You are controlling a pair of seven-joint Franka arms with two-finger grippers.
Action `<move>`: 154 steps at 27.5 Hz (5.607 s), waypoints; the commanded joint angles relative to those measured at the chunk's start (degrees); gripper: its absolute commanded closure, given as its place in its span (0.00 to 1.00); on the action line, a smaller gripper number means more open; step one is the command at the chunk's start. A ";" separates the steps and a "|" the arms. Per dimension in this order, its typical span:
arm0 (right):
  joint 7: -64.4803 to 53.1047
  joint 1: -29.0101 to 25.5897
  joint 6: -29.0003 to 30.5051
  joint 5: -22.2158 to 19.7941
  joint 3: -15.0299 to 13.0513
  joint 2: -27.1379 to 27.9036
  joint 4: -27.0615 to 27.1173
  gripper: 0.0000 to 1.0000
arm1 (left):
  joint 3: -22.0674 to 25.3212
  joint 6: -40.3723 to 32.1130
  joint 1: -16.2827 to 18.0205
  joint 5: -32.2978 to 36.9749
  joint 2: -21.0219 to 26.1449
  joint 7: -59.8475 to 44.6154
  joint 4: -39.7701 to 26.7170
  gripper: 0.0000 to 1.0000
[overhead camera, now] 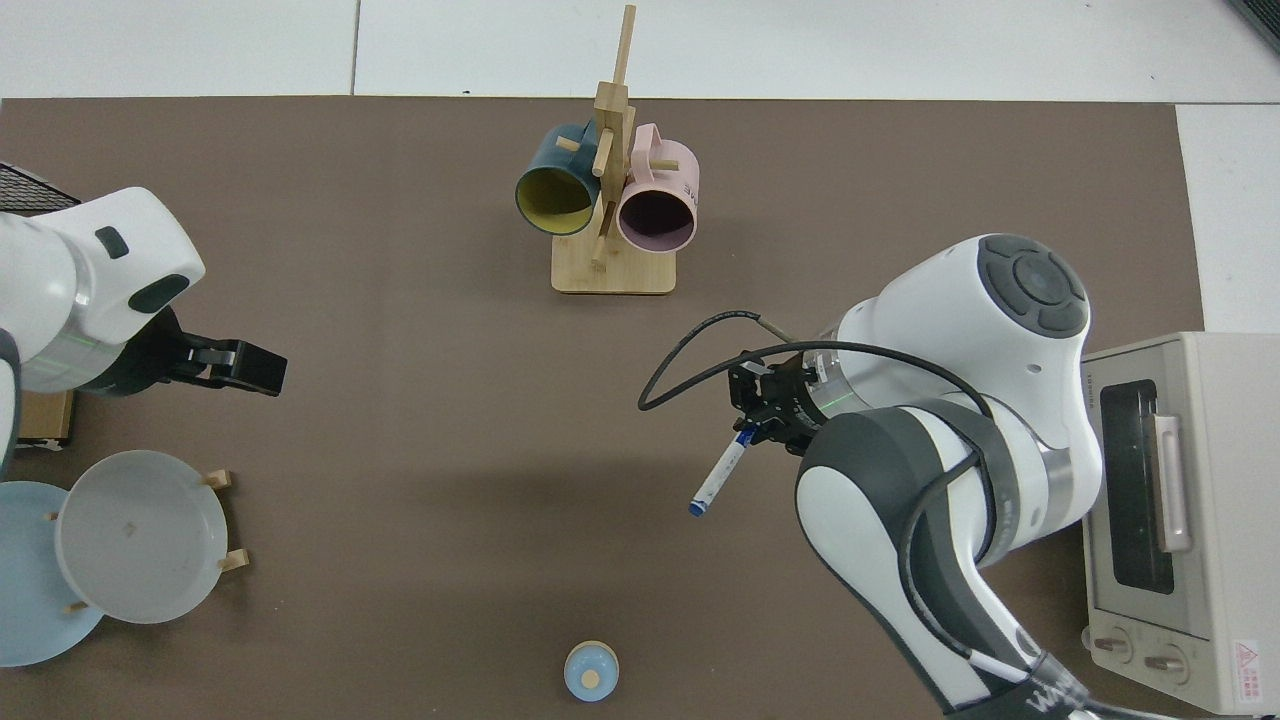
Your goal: Put markers into pen holder
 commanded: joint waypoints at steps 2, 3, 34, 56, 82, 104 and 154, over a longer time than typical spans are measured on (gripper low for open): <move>11.76 3.38 -0.59 5.95 -0.38 3.50 4.83 1.00 | 0.60 -0.41 -1.94 -0.41 -1.28 5.15 -1.23 0.10; 12.99 3.73 0.11 6.83 -0.38 3.59 4.83 1.00 | 0.68 -0.23 -1.94 -0.41 -1.28 7.26 -1.23 0.09; 45.96 16.38 24.37 23.63 -0.38 4.20 4.48 1.00 | -1.69 7.41 -8.44 -4.10 -2.60 64.21 -4.92 0.00; 45.70 16.56 24.37 23.01 -0.38 3.85 4.04 1.00 | -2.31 8.91 -7.65 -3.31 -7.60 76.80 -12.83 0.00; 45.70 17.18 24.37 23.01 -0.38 3.85 4.13 1.00 | -8.28 10.58 -9.76 -2.61 -7.96 74.60 -10.37 0.93; 41.40 16.83 22.18 16.69 -0.55 3.06 2.64 0.00 | -5.39 8.65 -8.97 -0.50 -7.96 74.78 -10.54 1.00; -59.42 -16.13 -8.50 -22.08 -1.17 -9.15 4.83 0.00 | 24.59 9.35 -8.71 36.92 1.44 80.40 2.46 1.00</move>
